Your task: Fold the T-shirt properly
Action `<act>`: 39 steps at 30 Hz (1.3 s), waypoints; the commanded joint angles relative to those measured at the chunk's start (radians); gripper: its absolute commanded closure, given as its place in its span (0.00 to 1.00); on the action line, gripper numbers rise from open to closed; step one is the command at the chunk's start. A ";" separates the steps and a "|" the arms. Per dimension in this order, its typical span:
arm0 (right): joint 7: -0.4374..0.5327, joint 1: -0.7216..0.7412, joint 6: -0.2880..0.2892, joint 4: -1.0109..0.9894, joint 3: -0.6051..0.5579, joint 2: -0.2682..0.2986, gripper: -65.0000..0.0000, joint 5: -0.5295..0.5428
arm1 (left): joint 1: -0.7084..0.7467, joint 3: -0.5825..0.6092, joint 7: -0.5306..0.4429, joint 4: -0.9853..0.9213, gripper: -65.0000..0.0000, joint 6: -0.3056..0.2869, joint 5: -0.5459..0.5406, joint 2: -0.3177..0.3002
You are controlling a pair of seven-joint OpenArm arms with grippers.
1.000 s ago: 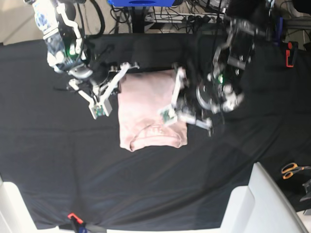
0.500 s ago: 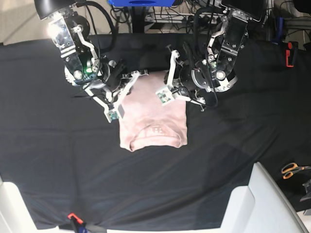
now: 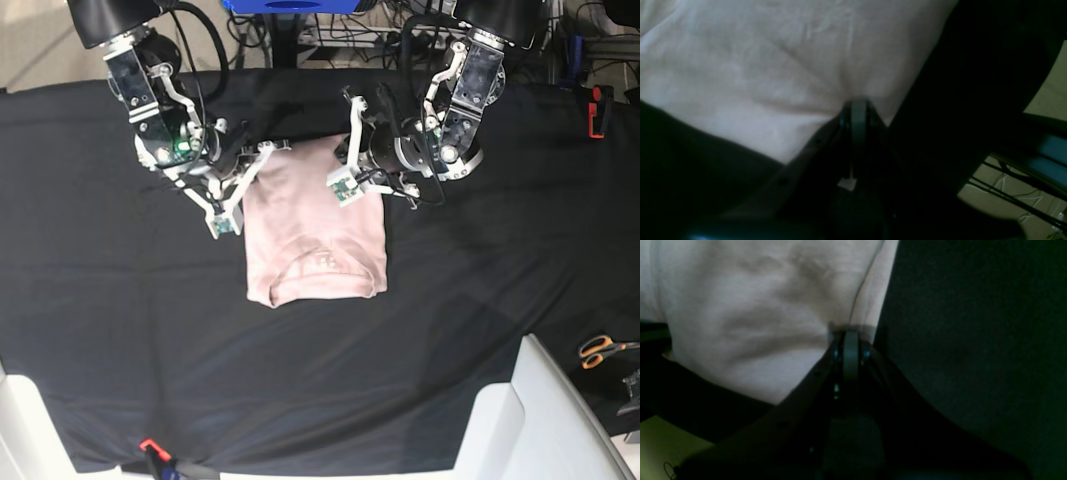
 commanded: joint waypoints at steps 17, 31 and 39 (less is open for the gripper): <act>-0.147 0.099 0.002 0.172 0.002 -0.011 1.00 0.004 | -0.045 -0.029 0.091 0.104 1.00 -0.003 0.011 -0.028; -0.021 0.056 -0.004 0.169 0.002 0.043 1.00 0.000 | -0.005 -0.109 0.014 0.170 1.00 -0.003 0.011 -0.030; -0.081 -0.155 -0.168 0.494 0.022 0.121 1.00 -0.073 | 0.244 -0.230 0.008 0.435 1.00 -0.003 0.013 -0.089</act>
